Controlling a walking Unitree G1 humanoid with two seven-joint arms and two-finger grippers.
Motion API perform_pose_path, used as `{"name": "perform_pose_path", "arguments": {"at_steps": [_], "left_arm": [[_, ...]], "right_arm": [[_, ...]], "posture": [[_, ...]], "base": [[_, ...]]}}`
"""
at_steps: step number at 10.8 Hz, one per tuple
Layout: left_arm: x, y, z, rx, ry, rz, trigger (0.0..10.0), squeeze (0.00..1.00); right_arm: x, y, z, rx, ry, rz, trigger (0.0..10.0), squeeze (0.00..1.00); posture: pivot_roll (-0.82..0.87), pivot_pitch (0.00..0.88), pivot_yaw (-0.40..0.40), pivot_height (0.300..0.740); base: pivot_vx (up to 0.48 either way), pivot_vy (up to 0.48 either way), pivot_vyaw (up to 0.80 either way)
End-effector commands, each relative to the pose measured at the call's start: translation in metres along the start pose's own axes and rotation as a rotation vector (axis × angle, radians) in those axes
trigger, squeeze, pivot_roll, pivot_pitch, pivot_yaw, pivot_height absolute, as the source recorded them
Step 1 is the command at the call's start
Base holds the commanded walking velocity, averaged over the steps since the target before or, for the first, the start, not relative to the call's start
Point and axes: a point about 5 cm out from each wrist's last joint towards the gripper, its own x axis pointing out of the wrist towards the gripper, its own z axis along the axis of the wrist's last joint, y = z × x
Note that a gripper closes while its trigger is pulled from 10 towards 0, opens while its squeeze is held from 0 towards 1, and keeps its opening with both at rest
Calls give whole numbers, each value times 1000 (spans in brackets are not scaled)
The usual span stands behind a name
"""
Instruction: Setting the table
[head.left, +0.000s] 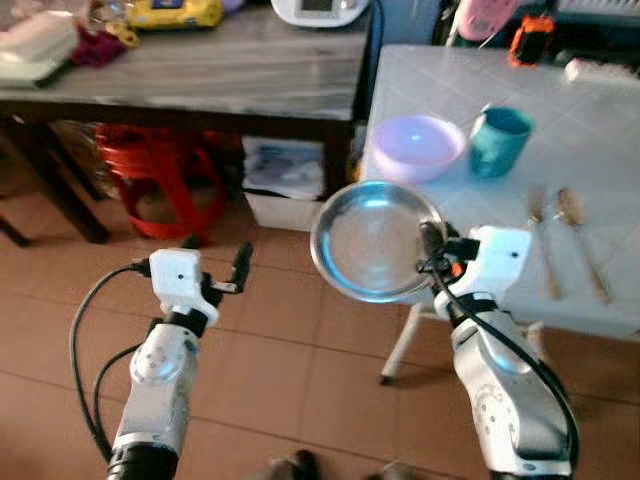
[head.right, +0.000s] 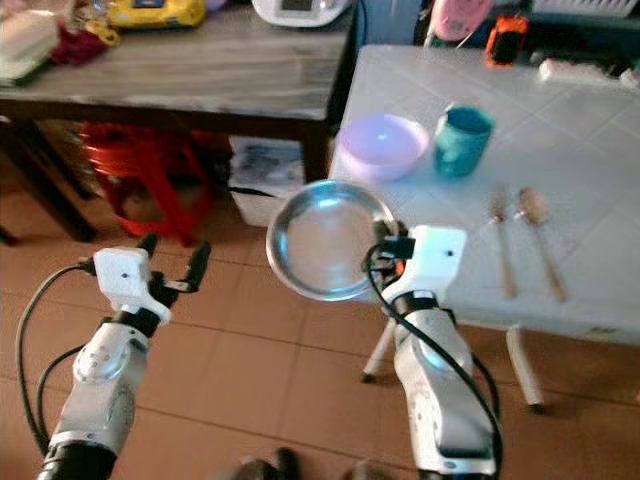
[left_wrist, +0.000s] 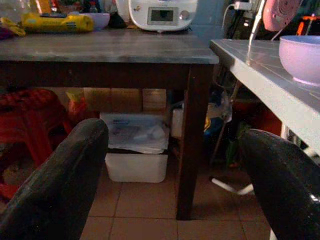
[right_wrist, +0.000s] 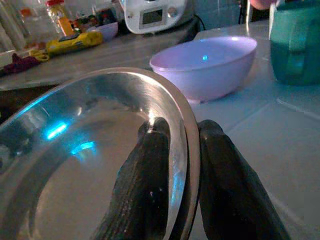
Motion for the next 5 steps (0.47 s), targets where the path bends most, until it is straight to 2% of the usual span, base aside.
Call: {"name": "perform_pose_path", "arguments": {"at_steps": [1,5], "left_arm": [[-2,5,1,21,2,12,10000,0],[-1,1,3,18,-2,1,10000,0]], "right_arm": [[0,2,2,7,-15,0,10000,0],[0,4,1,12,-24,-4,10000,0]], "posture": [[-92,148,84,740],[-88,148,95,740]], "base": [[0,412,0],[0,413,0]]}}
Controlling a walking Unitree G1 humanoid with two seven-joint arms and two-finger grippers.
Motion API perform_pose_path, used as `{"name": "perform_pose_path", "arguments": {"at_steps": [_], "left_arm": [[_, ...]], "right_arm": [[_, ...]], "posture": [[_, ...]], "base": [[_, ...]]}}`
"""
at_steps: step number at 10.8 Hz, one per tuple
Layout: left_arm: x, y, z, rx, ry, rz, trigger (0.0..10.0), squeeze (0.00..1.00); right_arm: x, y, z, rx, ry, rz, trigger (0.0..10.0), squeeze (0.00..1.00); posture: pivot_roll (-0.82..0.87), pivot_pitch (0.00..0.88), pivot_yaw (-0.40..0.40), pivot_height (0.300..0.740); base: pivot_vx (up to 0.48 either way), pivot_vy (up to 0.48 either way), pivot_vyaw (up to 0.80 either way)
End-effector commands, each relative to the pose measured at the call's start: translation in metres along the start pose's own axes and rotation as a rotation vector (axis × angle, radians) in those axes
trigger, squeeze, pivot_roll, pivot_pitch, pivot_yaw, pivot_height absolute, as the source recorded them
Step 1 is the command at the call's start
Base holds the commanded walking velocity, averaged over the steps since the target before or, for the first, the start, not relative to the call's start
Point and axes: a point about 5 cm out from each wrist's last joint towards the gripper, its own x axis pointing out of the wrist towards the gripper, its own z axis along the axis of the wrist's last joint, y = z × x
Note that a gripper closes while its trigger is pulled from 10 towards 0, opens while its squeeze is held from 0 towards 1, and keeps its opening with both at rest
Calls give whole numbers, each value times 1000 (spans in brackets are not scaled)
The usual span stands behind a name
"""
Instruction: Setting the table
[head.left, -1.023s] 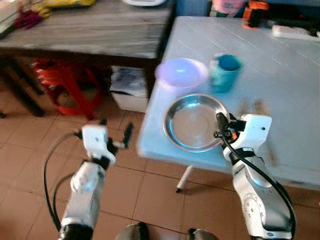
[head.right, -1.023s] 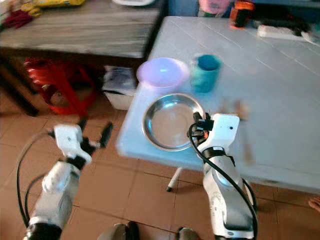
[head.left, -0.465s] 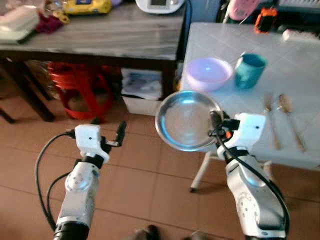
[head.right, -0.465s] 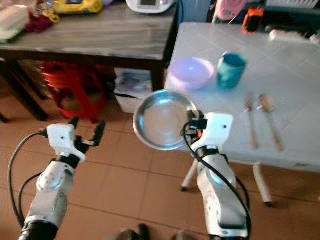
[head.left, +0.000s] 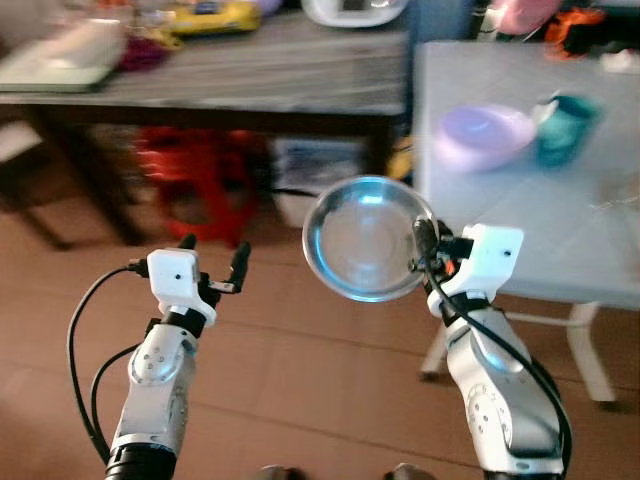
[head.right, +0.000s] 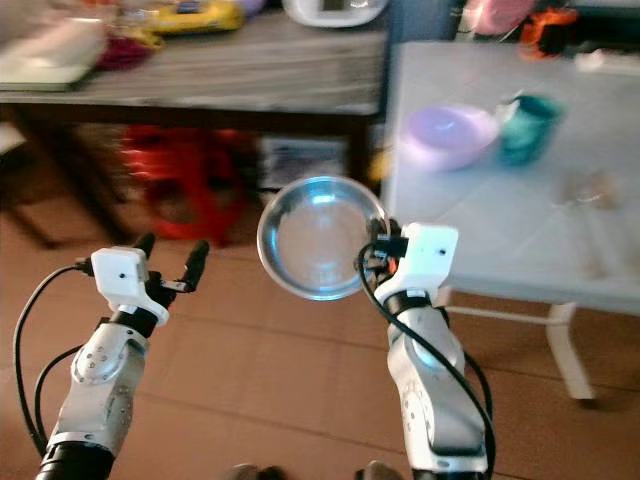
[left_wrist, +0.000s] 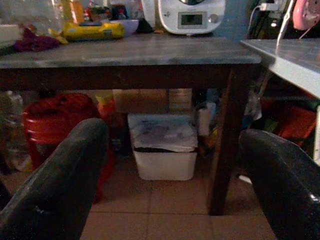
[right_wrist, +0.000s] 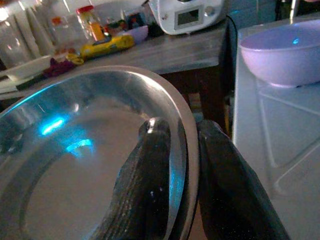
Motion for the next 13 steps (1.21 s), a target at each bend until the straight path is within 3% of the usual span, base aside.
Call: {"name": "perform_pose_path", "arguments": {"at_steps": [1,9,13], "left_arm": [[1,-3,1,13,4,-14,10000,0],[3,-8,2,9,9,-25,10000,0],[1,-7,1,28,10,-21,10000,0]], "right_arm": [[-2,-5,1,1,-9,-27,10000,0],[-1,-6,-3,-4,-1,-38,10000,0],[0,-7,-4,-5,2,-39,10000,0]], "posture": [[-88,149,96,740],[-86,153,98,740],[-86,152,92,740]], "base": [[0,420,0],[0,419,0],[0,0,0]]}}
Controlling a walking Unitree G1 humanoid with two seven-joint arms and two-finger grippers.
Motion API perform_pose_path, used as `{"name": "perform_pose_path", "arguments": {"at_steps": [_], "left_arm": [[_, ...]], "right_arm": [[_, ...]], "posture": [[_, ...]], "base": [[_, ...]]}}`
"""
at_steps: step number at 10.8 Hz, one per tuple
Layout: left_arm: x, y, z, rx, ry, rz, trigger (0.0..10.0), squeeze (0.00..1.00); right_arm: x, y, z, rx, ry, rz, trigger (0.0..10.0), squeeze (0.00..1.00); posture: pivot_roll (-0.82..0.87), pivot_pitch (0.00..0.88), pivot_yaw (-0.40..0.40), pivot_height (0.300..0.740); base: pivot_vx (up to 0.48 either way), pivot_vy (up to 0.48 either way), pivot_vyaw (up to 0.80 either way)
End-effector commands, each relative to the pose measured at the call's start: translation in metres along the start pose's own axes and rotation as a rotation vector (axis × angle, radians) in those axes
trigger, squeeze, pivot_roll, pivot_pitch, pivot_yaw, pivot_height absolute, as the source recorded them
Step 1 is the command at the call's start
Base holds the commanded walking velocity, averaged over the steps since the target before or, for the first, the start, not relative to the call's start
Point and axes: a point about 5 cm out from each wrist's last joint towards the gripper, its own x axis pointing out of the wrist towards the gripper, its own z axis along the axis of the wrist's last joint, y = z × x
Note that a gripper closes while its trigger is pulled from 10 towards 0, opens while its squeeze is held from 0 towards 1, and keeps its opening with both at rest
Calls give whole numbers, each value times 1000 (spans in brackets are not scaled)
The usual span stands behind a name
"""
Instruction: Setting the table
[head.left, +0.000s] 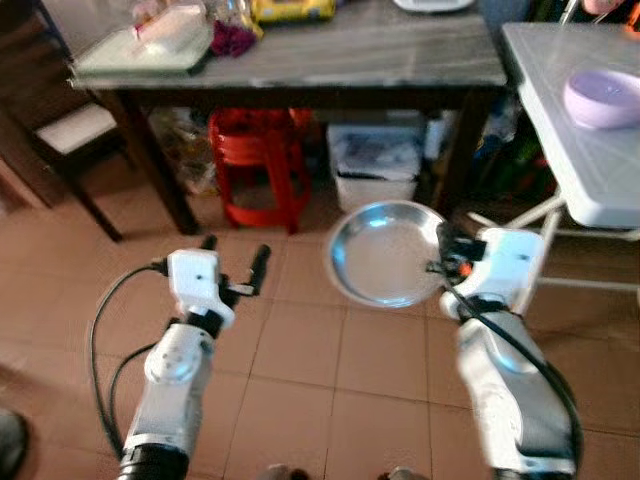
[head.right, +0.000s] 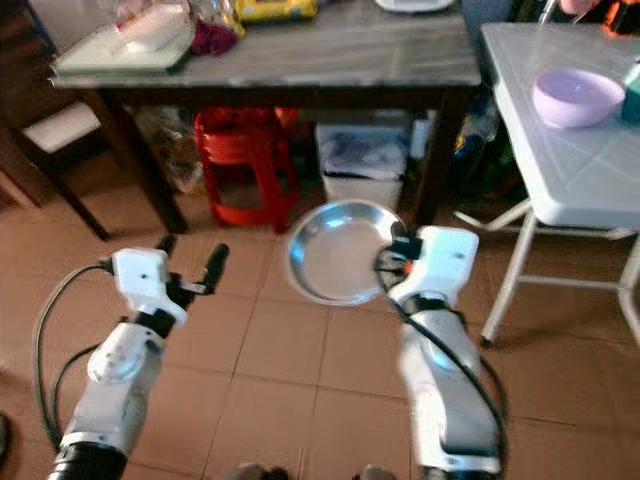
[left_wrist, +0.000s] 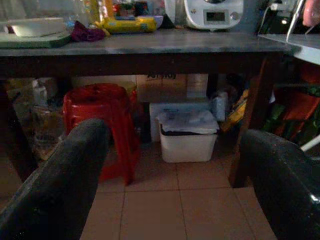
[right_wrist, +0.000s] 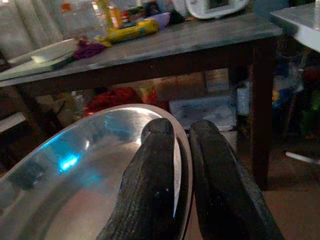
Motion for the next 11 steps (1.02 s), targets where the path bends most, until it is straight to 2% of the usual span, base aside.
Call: {"name": "perform_pose_path", "arguments": {"at_steps": [1,3,5,7,11], "left_arm": [[-1,-1,2,12,-9,0,10000,0],[0,-2,2,11,-10,-3,10000,0],[0,-3,8,-1,-47,-52,10000,0],[1,-4,11,-12,-65,-68,10000,0],[2,-6,11,-21,-68,-80,10000,0]], "right_arm": [[1,0,3,-3,-12,8,10000,0],[2,-1,3,-6,-15,8,10000,0],[2,0,6,-7,-30,13,10000,0],[5,2,17,-39,-81,33,10000,0],[8,1,22,-57,-102,39,10000,0]], "posture": [[-87,152,91,740],[-88,150,92,740],[-88,148,92,740],[-90,145,93,740],[-92,138,91,740]], "base": [[0,0,0],[0,0,0],[0,0,0],[277,0,0],[280,0,0]]}}
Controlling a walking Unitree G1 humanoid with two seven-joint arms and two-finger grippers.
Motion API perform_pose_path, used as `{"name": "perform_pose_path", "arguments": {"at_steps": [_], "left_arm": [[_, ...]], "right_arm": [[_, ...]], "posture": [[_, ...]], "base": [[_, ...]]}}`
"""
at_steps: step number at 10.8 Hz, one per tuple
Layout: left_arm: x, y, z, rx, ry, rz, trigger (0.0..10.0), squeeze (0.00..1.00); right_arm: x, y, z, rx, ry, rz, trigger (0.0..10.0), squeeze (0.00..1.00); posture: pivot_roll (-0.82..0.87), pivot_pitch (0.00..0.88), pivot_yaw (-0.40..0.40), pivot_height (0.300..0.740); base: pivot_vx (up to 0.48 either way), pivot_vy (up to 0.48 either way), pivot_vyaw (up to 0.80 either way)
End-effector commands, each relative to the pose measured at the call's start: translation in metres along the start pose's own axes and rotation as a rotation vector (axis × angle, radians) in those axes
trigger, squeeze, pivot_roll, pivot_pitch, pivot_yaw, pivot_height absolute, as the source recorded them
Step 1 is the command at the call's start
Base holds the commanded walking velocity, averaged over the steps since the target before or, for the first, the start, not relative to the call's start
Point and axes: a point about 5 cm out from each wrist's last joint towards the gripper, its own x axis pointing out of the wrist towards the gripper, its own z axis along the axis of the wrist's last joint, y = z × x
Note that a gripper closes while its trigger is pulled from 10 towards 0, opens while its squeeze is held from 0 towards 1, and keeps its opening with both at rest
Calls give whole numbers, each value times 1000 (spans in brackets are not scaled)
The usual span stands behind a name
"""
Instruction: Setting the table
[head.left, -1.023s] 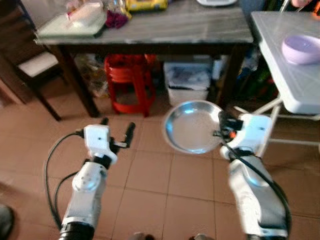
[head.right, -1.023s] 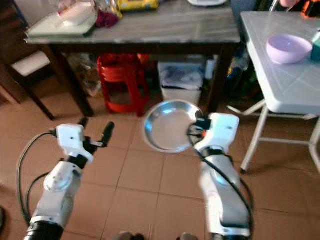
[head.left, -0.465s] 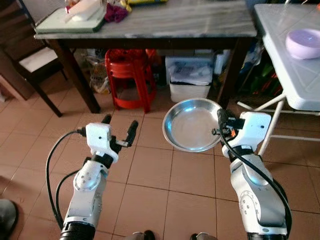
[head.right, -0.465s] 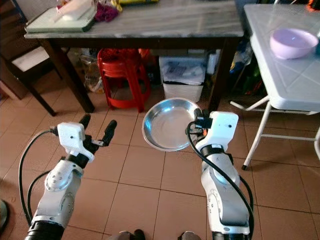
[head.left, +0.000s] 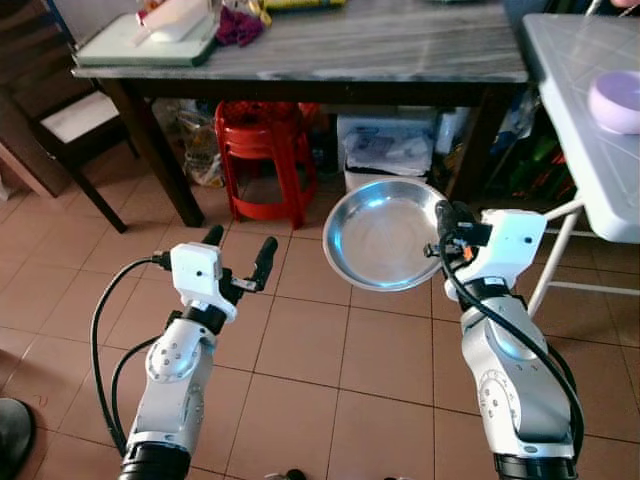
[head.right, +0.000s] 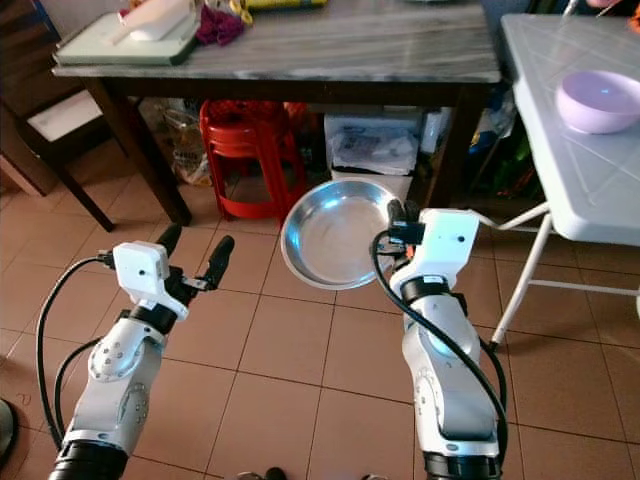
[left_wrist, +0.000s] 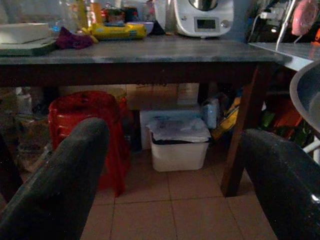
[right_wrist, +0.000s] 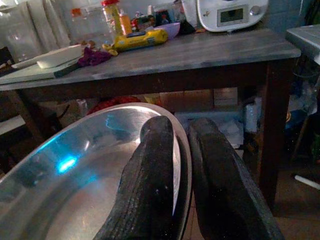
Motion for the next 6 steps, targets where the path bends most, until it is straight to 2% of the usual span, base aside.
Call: {"name": "perform_pose_path", "arguments": {"at_steps": [1,6], "left_arm": [[-1,2,0,-1,-2,-1,10000,0],[0,-2,1,-5,-8,-21,10000,0]], "right_arm": [[0,3,4,-3,-21,16,10000,0],[2,1,8,-25,-44,14,10000,0]], "posture": [[-93,139,91,740],[-99,140,97,740]], "base": [[281,0,0],[314,0,0]]}}
